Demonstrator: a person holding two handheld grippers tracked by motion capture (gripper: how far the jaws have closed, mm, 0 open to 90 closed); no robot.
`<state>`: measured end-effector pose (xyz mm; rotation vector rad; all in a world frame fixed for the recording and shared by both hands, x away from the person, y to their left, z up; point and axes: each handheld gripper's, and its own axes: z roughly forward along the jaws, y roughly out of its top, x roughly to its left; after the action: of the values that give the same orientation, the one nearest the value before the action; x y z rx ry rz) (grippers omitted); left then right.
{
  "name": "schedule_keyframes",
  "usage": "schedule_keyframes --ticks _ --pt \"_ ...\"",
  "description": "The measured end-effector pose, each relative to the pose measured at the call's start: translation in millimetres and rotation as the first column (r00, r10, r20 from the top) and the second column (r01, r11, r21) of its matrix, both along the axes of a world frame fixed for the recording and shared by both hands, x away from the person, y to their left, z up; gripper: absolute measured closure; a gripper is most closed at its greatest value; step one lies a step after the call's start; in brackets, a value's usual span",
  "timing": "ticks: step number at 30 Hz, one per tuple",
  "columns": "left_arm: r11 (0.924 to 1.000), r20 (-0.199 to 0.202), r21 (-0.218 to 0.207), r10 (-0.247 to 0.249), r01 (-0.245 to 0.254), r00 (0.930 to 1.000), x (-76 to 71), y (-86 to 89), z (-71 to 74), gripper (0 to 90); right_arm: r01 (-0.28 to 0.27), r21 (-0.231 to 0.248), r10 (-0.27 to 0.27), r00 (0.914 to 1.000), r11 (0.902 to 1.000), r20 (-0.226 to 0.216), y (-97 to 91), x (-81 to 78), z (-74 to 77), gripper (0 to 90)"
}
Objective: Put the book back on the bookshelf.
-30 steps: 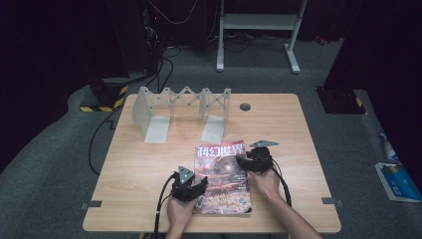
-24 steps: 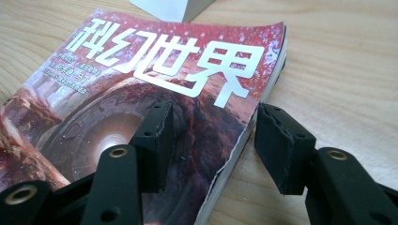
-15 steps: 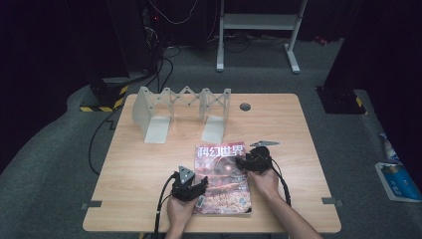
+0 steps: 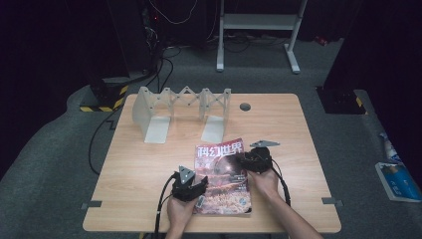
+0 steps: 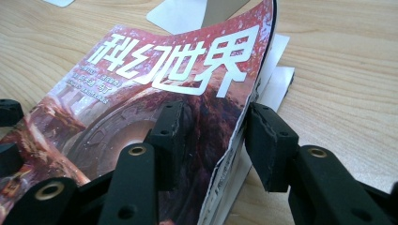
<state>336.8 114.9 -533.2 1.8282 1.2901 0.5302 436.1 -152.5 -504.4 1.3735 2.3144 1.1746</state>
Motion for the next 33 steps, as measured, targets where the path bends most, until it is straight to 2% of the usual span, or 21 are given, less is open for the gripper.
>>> schedule_keyframes --ticks 5,8,12,14,16,23,25,26,27,29,30,32,33 --pt "1.0000 0.001 0.000 0.002 -0.002 1.0000 0.0 -0.2 0.0 43.5 -0.018 0.019 0.018 0.9998 0.9997 0.003 -4.4 -5.0 2.1 60.5" --pt "1.0000 0.003 0.001 0.004 -0.004 1.0000 0.0 -0.3 -0.2 43.6 -0.034 0.012 0.034 0.9994 0.9994 0.012 -5.0 -8.9 1.4 60.4" --pt "1.0000 0.005 0.002 0.004 -0.004 1.0000 0.2 -0.4 -0.4 43.6 -0.033 0.024 0.033 0.9995 0.9992 0.001 -4.3 -7.8 2.9 60.3" --pt "1.0000 0.006 0.001 0.006 -0.006 1.0000 0.1 -0.6 -0.4 43.6 -0.045 0.024 0.045 0.9988 0.9987 0.017 -3.4 -7.9 4.0 60.3" --pt "1.0000 0.005 0.001 0.006 -0.006 1.0000 0.0 -0.6 -0.4 43.6 -0.051 0.023 0.051 0.9986 0.9984 0.015 -3.0 -8.8 4.7 60.3" --pt "0.9999 0.011 0.003 0.014 -0.014 0.9998 0.1 -1.6 -0.7 43.5 -0.046 0.026 0.046 0.9989 0.9986 -0.008 1.6 -4.4 5.1 58.7" --pt "0.9999 0.011 0.007 0.011 -0.011 0.9999 0.0 -1.3 -0.6 43.5 -0.058 0.026 0.058 0.9983 0.9980 0.005 2.3 -5.7 6.4 59.2" --pt "0.9999 0.011 0.002 0.010 -0.010 0.9999 0.3 -1.7 -0.8 43.5 -0.080 0.040 0.080 0.9967 0.9960 -0.006 2.4 -6.7 7.0 62.1" --pt "1.0000 0.012 0.005 0.008 -0.008 0.9999 0.5 -1.6 -0.7 43.5 -0.104 0.066 0.107 0.9934 0.9924 -0.041 3.9 -7.7 6.2 61.0" --pt "1.0000 0.012 0.004 0.008 -0.008 0.9999 0.5 -1.6 -0.8 43.6 -0.131 -0.016 0.131 0.9914 0.9912 -0.006 11.5 -14.2 5.7 60.7" --pt "1.0000 0.012 0.004 0.008 -0.008 0.9999 0.5 -1.6 -0.7 43.5 -0.137 -0.039 0.137 0.9905 0.9899 0.013 13.5 -15.1 5.0 60.7" --pt "1.0000 0.011 0.002 0.009 -0.009 0.9999 0.3 -1.7 -0.7 43.5 -0.123 -0.033 0.123 0.9924 0.9918 0.003 14.6 -14.3 4.0 61.3" --pt "1.0000 0.011 0.001 0.009 -0.009 0.9999 0.3 -1.6 -0.7 43.5 -0.116 -0.016 0.116 0.9931 0.9931 -0.015 12.9 -12.1 3.6 62.1"
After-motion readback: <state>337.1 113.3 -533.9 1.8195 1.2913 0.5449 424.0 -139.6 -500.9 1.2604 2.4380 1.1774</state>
